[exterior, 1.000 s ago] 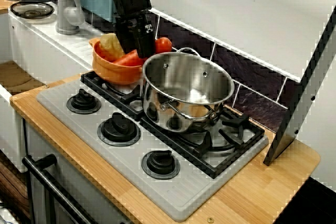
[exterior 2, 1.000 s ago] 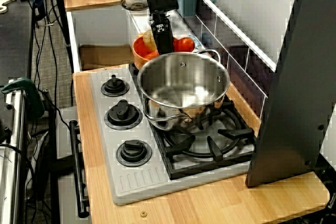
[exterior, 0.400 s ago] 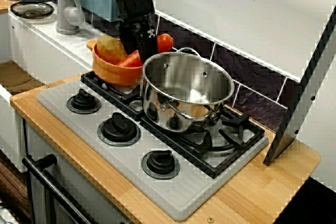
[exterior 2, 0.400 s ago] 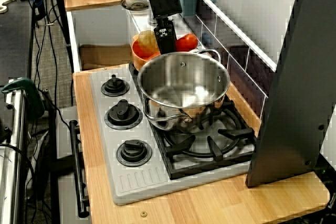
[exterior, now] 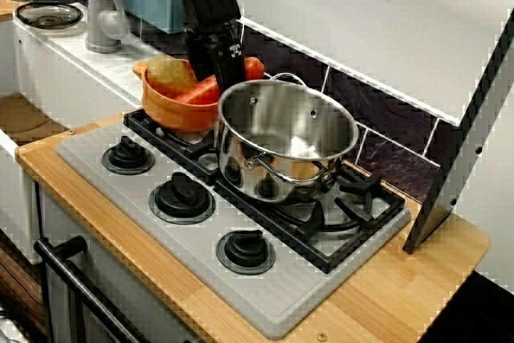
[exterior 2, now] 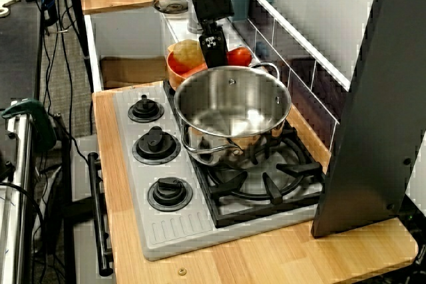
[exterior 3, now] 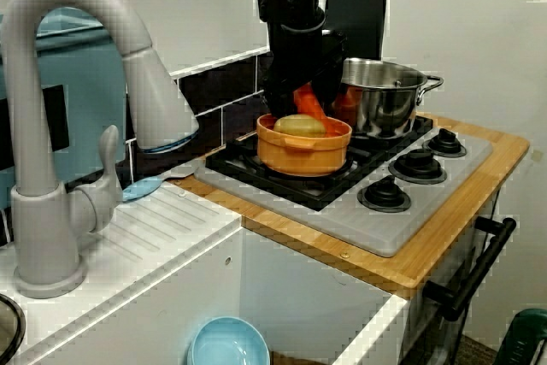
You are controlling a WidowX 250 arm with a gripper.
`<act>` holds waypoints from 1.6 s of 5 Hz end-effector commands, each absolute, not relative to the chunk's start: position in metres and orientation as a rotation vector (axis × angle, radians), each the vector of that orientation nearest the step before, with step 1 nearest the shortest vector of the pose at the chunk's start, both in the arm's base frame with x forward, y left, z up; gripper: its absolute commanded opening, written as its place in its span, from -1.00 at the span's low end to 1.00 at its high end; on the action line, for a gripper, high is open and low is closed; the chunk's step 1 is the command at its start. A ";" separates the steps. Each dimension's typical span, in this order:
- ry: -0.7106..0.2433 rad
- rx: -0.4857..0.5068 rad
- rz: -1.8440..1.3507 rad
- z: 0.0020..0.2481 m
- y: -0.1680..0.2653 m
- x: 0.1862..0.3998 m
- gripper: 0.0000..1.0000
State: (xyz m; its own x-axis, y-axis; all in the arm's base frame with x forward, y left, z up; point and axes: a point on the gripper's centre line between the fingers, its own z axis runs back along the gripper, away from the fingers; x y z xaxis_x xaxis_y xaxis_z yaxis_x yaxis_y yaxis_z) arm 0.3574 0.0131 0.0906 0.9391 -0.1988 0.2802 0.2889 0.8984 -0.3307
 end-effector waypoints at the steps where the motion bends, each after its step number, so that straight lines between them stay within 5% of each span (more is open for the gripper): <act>1: -0.314 -0.357 -0.254 0.103 0.019 0.363 -1.00; 3: -0.313 -0.348 -0.251 0.102 0.022 0.362 -1.00; 5: -0.264 -0.450 -0.313 0.149 0.040 0.351 -1.00; 8: -0.240 -0.568 -0.321 0.174 0.055 0.350 -1.00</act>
